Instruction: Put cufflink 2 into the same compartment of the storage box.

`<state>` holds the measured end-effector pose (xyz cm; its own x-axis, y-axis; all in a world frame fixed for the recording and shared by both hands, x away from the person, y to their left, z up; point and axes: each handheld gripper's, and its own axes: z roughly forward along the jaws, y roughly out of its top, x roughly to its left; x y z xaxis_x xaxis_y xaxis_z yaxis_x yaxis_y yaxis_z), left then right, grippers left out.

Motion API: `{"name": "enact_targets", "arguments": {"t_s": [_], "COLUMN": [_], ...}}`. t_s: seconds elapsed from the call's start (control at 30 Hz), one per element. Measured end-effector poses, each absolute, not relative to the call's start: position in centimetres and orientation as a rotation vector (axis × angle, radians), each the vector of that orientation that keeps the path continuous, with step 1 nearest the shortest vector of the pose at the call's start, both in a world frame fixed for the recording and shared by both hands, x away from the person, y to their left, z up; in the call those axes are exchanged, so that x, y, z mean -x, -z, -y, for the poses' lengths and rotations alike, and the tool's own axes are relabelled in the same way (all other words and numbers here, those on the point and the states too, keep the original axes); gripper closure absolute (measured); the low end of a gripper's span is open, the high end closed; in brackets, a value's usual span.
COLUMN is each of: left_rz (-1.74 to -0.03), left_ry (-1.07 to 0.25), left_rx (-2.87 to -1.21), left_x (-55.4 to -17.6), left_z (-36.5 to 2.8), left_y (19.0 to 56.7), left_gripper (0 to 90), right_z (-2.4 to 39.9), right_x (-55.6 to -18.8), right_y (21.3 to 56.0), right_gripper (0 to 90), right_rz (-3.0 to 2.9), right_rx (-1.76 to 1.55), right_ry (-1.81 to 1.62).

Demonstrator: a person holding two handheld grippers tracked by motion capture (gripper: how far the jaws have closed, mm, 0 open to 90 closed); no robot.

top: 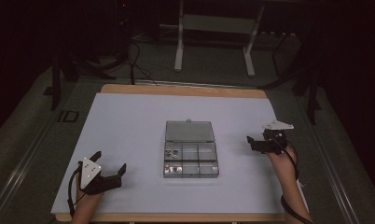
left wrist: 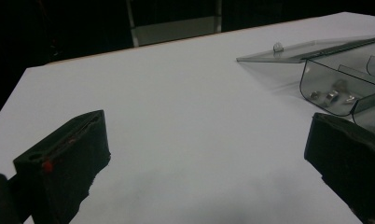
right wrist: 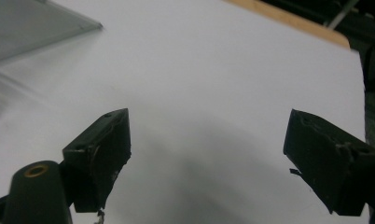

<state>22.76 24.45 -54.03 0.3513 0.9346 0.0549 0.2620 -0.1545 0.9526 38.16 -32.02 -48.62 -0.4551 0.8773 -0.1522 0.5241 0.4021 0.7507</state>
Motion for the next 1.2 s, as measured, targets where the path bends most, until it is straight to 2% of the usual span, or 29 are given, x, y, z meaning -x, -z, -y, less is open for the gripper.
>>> {"name": "enact_targets", "arguments": {"t_s": [0.47, 1.2], "left_rz": [-1.094, -1.096], "left_ry": [-0.869, -0.866], "left_rx": [-1.643, -1.642], "left_x": [-22.8, -22.8], "left_z": [-24.5, -24.5], "left_y": [54.0, 54.0], "left_gripper": [0.9, 0.9], "right_z": [36.5, 38.0], "right_x": [-34.9, -29.5], "right_y": [51.2, 52.6], "right_gripper": [15.2, 15.1], "right_rz": [-2.023, -1.923], "right_rx": [-1.283, -1.273], "right_ry": [-0.882, -0.917]}}
